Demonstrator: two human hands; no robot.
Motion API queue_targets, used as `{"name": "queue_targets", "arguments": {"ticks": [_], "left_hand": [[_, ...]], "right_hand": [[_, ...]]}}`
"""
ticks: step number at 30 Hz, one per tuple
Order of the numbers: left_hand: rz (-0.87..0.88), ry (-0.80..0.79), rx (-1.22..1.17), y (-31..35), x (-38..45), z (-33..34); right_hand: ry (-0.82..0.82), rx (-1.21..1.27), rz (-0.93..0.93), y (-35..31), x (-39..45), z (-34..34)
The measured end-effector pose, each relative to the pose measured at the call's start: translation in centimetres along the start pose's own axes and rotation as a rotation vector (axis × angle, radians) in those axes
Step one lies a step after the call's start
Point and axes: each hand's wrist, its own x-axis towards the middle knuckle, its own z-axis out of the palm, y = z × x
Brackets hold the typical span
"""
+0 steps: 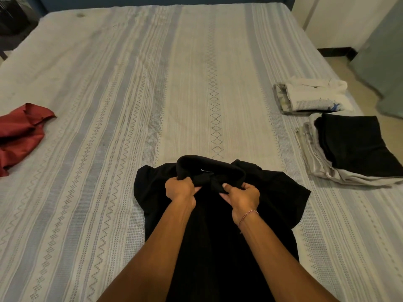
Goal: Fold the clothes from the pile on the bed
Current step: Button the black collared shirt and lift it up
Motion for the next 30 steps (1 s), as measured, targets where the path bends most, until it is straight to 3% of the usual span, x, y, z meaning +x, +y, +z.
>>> {"name": "queue_targets", "arguments": {"ticks": [4, 7, 9, 11, 13, 15, 18, 22, 26, 30], "left_hand": [[0.064, -0.048, 0.012, 0.3, 0.9, 0.8], [0.102, -0.333, -0.001, 1.9, 1.5, 0.8], [0.206, -0.482, 0.175, 3.3, 2.3, -0.1], [0.461, -0.476, 0.506, 4.1, 3.9, -1.4], [0.78, -0.341, 0.841, 4.3, 6.2, -2.1], [0.928, -0.226, 1.019, 4.2, 8.4, -2.1], [0.77, -0.185, 1.225, 4.5, 10.9, -0.9], [0.544, -0.254, 1.313, 4.8, 12.6, 1.0], [0.547, -0.442, 1.142, 5.7, 12.5, 1.1], [0.669, -0.424, 0.906, 8.1, 11.3, 0.0]], "right_hand": [[-0.033, -0.034, -0.157, -0.6, -0.4, 1.1], [-0.406, -0.193, -0.298, -2.2, 0.2, 0.7], [-0.588, -0.454, -0.436, -3.6, 2.0, -0.1], [-0.526, -0.678, -0.596, -5.0, 4.1, -0.8], [-0.356, -0.81, -0.698, -6.0, 5.9, -1.0], [-0.269, -0.913, -0.741, -6.7, 7.7, -0.8], [-0.256, -1.089, -0.732, -7.3, 10.8, 0.3], [-0.252, -1.388, -0.702, -7.7, 14.9, 2.0], [-0.244, -1.486, -0.736, -8.5, 16.7, 2.9], [-0.362, -1.295, -0.826, -9.6, 15.3, 2.7]]}}
